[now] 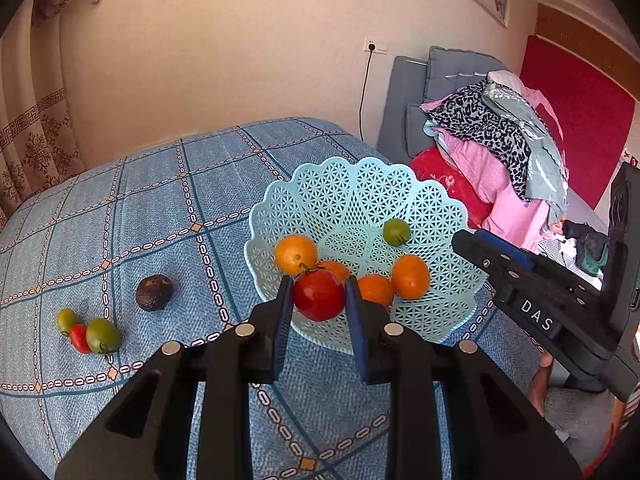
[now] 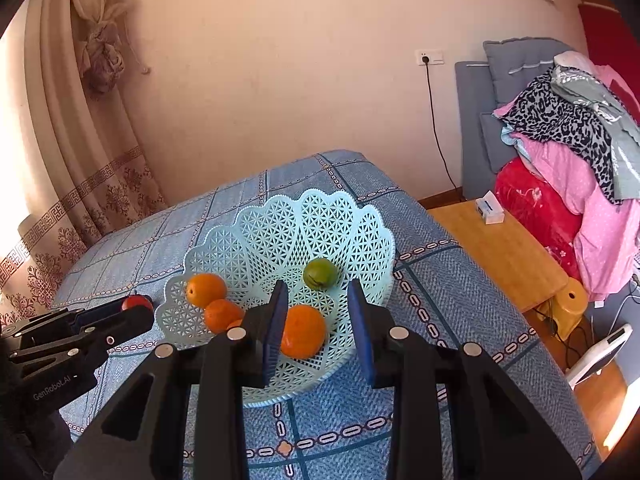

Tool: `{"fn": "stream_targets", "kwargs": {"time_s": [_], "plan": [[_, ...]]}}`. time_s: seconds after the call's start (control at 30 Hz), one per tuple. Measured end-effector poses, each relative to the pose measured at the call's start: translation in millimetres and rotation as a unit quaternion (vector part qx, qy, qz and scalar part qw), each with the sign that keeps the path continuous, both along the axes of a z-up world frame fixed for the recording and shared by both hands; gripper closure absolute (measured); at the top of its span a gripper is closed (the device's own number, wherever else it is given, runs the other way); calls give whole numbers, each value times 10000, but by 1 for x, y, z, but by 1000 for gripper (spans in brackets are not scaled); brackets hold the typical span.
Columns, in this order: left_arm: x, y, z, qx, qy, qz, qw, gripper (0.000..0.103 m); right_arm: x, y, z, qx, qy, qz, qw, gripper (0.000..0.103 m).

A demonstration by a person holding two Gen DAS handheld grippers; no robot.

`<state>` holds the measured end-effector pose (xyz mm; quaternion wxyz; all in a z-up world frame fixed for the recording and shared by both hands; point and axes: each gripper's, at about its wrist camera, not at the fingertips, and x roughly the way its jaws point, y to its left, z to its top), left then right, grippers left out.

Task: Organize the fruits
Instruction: 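Lower the red tomato into the basket and open the left tool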

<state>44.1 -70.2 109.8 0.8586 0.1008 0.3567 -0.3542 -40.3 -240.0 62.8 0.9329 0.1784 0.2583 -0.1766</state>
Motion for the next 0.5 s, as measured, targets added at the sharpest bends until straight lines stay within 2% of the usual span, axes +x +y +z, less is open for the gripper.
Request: {"fn": "stream_targets", "kwargs": {"time_s": [0.07,0.17,0.2,0.23,0.3,0.5], "plan": [[-2,-8,-3,20,40,-87,10000,77,0,-1,0,4,-10,-13,10000,66],[-7,-18,-7,32,82,-218,9997,76,0,0,0,-11,-18,-26,10000,65],[-8,-20,-8,31,118,-254,9996,67,0,0,0,-21,-18,-31,10000,65],[-8,-22,-10,22,147,-266,9995,49,0,0,0,-22,-17,-35,10000,65],[-8,-21,-10,-42,79,-209,9997,39,-1,-1,0,-9,-21,-45,10000,65],[0,-6,-7,-68,41,-43,10000,39,-2,-2,-1,7,-28,-81,10000,64]]}}
